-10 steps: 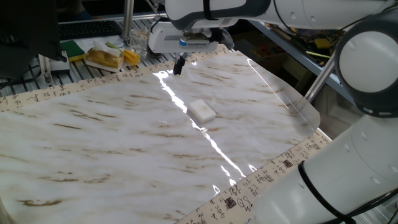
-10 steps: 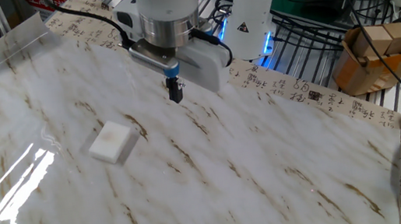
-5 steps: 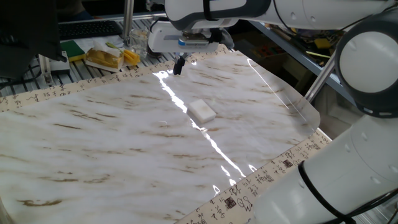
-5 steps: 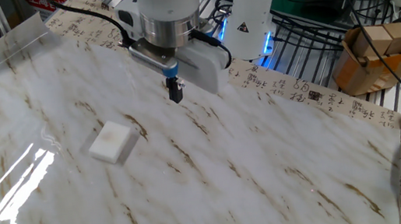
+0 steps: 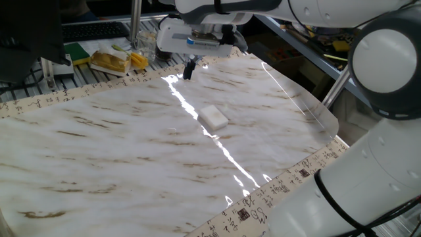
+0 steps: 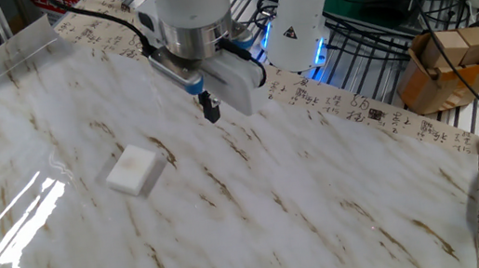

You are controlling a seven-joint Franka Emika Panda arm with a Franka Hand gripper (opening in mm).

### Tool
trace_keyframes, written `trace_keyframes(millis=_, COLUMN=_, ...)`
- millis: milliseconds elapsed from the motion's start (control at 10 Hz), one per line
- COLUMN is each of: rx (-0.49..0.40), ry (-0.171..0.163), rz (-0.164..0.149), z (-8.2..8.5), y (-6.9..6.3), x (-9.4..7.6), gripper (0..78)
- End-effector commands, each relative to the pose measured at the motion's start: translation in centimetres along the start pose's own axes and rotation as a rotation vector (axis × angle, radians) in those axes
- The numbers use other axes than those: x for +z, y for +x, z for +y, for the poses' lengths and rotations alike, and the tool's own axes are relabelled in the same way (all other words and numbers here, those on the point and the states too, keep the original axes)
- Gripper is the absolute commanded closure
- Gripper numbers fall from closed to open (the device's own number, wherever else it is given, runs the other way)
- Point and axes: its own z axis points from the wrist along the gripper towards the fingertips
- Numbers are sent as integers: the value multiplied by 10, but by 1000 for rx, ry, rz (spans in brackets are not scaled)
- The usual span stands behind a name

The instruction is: Clean the tabletop with a sponge

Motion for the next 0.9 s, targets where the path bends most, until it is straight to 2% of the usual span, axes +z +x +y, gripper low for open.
trace_keyframes(millis=100, rx=-67, ry=90, rz=-27, z=-2, y=-2, x=6, gripper=776)
trace_keyframes(millis=300, rx=-85, ry=74, rz=-31, z=-10, y=-8, x=22, gripper=776)
trace_keyframes(millis=400, rx=-114, ry=77, rz=-36, z=-19, y=-15, x=40, gripper=776)
trace_keyframes(millis=600, rx=-156, ry=95, rz=-46, z=-29, y=-28, x=60, gripper=776)
trace_keyframes(millis=900, rx=-211, ry=87, rz=-44, z=-44, y=-47, x=87, gripper=776)
